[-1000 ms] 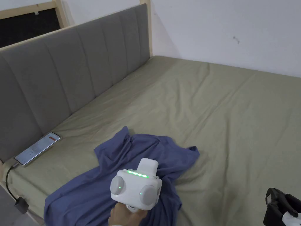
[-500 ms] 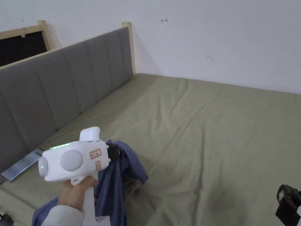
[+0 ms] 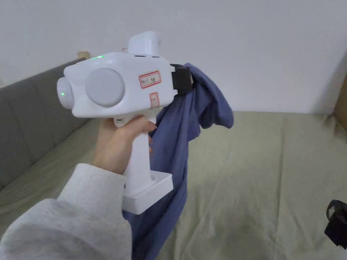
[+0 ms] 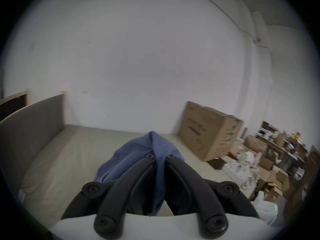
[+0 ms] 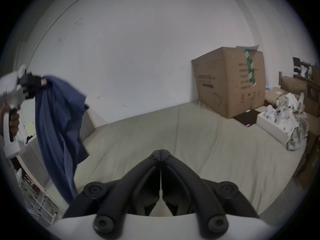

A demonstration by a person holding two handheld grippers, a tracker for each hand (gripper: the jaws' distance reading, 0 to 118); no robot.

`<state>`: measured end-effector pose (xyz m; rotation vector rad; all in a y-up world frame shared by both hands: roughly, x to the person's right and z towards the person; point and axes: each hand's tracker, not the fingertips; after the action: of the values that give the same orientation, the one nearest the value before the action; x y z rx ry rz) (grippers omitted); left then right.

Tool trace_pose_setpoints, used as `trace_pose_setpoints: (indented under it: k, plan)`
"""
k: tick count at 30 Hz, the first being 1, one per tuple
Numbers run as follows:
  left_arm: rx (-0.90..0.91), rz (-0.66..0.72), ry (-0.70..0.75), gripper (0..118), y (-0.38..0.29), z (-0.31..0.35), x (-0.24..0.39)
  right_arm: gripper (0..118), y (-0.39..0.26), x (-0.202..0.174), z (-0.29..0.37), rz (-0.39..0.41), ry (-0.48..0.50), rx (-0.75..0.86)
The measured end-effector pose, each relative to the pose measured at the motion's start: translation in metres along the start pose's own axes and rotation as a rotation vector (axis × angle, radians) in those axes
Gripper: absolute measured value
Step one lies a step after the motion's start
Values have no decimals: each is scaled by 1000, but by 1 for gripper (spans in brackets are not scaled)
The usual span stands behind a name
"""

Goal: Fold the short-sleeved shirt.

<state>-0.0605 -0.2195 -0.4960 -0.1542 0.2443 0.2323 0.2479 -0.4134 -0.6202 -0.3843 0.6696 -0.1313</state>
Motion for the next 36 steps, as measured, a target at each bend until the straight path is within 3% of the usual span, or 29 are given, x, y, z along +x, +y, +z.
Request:
trace_pose_setpoints:
  k: [3,7,10,14,15,17,19,20,21,26,28,31,36]
  plan:
    - [-40,-10,-142,4,-25,-36,52,0,4,21,13,25,-82,17]
    - [-234,25,-256,4,-112,-93,107,0,2,54,25,-1,-187,22]
    - [-443,-114,-220,4,-206,-144,139,0,-3,76,30,-15,-245,1]
    - [-692,-157,-200,5,-322,-188,155,0,-18,100,30,-28,-313,-46]
    - [-727,-222,-184,8,-343,-194,158,0,-23,108,28,-37,-324,-64]
    - [-728,-310,-173,33,-368,-191,161,0,-31,116,25,-46,-338,-93]
    - [-708,-256,-192,39,-364,-187,153,0,-37,122,18,-43,-348,-119]
    - [-709,-207,-211,60,-361,-188,149,0,-39,123,15,-42,-353,-131]
    - [-723,-165,-209,72,-353,-183,143,0,-41,122,11,-45,-352,-139]
    - [-637,-72,-213,83,-311,-157,102,0,-41,106,-1,1,-304,-163]
    - [-584,-32,-180,78,-295,-139,77,0,-40,95,-7,46,-282,-167]
    - [-527,-5,-97,3,-280,-118,44,0,-42,80,-19,65,-230,-178]
    - [-544,-19,72,0,-283,-119,-28,0,-47,63,-50,81,-135,-236]
